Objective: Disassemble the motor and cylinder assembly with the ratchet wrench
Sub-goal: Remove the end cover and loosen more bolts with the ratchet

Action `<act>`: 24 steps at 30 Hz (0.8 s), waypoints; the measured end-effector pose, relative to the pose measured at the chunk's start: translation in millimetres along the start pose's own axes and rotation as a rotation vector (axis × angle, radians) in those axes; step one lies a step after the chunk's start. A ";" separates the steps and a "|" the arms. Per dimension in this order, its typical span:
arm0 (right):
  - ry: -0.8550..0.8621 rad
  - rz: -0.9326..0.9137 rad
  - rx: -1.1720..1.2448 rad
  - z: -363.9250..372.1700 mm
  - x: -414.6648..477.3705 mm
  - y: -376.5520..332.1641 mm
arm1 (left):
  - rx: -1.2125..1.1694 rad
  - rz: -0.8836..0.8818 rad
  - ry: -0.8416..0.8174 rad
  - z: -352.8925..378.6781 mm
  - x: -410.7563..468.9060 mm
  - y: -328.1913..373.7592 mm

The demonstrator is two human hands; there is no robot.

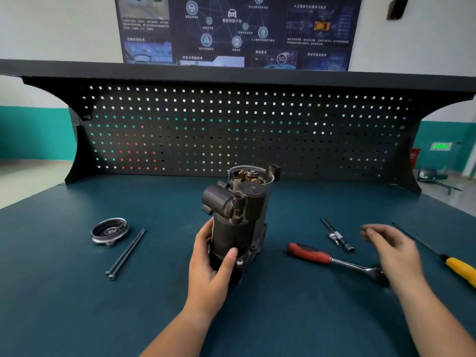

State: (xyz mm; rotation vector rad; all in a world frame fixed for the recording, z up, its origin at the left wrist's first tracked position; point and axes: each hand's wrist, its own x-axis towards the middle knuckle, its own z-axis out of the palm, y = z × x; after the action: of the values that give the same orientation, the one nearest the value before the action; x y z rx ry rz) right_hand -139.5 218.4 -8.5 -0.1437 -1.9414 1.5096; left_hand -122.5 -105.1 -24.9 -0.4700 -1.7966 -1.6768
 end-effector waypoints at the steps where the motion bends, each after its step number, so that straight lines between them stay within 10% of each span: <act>1: -0.012 -0.024 -0.016 2.3 -1.1 -3.6 | -0.002 0.000 0.004 -0.2 -0.1 -0.3; 11: -0.449 -0.023 -1.069 32.2 -21.9 -6.5 | -0.038 0.195 0.099 0.0 -1.2 1.4; 20: -0.400 -0.110 -1.138 34.4 -26.2 2.5 | 0.112 0.307 -0.011 -1.1 -1.0 4.9; 24: -0.334 -0.262 -0.712 50.4 -39.8 -5.5 | 0.131 0.305 -0.057 -1.6 -2.5 7.7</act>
State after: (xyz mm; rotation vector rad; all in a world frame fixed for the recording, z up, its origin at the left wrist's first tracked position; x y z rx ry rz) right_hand -135.2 156.6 -26.4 0.0628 -2.5785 0.6535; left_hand -115.4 -105.3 -20.8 -0.7009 -1.7599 -1.3419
